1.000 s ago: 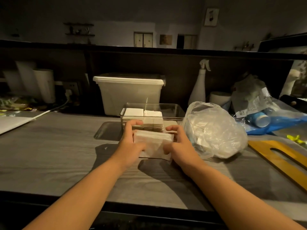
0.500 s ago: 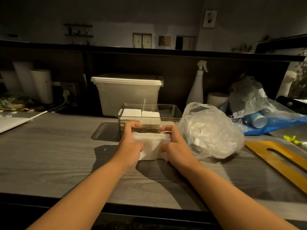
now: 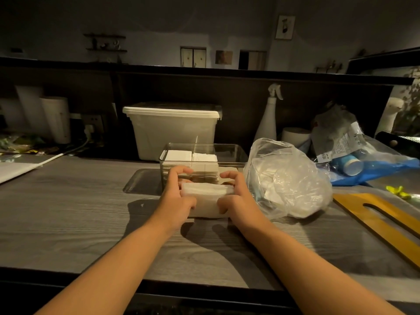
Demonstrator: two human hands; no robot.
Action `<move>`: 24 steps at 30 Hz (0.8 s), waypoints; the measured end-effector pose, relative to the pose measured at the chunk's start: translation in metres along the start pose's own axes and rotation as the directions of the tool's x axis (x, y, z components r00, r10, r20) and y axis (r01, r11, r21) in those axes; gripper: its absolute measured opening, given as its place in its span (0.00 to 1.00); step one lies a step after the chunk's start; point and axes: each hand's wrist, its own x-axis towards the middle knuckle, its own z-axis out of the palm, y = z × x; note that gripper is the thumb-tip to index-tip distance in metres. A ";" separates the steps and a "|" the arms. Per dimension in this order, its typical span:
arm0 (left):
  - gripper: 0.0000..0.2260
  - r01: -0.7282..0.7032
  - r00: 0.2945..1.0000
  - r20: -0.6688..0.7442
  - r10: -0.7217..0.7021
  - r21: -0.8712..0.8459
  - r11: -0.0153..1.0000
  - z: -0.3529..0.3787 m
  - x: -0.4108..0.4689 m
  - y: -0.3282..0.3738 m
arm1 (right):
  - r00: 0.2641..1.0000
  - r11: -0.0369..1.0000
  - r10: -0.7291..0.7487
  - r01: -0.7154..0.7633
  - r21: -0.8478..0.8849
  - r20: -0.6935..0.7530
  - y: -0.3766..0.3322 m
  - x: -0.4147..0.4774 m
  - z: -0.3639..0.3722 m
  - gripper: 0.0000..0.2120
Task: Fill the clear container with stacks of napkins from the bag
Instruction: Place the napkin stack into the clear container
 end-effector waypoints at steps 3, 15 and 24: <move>0.33 -0.032 0.999 0.043 0.031 0.018 0.999 0.004 -0.001 -0.001 | 1.000 1.000 -0.024 0.024 -0.001 0.008 0.000 -0.003 -0.002 0.30; 0.30 -0.032 0.999 -0.037 0.033 0.038 0.999 0.003 0.001 0.003 | 0.999 0.999 -0.024 0.023 -0.042 -0.042 0.004 0.002 -0.001 0.27; 0.31 0.038 0.999 0.012 -0.038 0.043 0.998 -0.001 0.005 0.003 | 0.994 0.992 0.050 -0.061 -0.115 -0.098 0.004 0.005 -0.005 0.26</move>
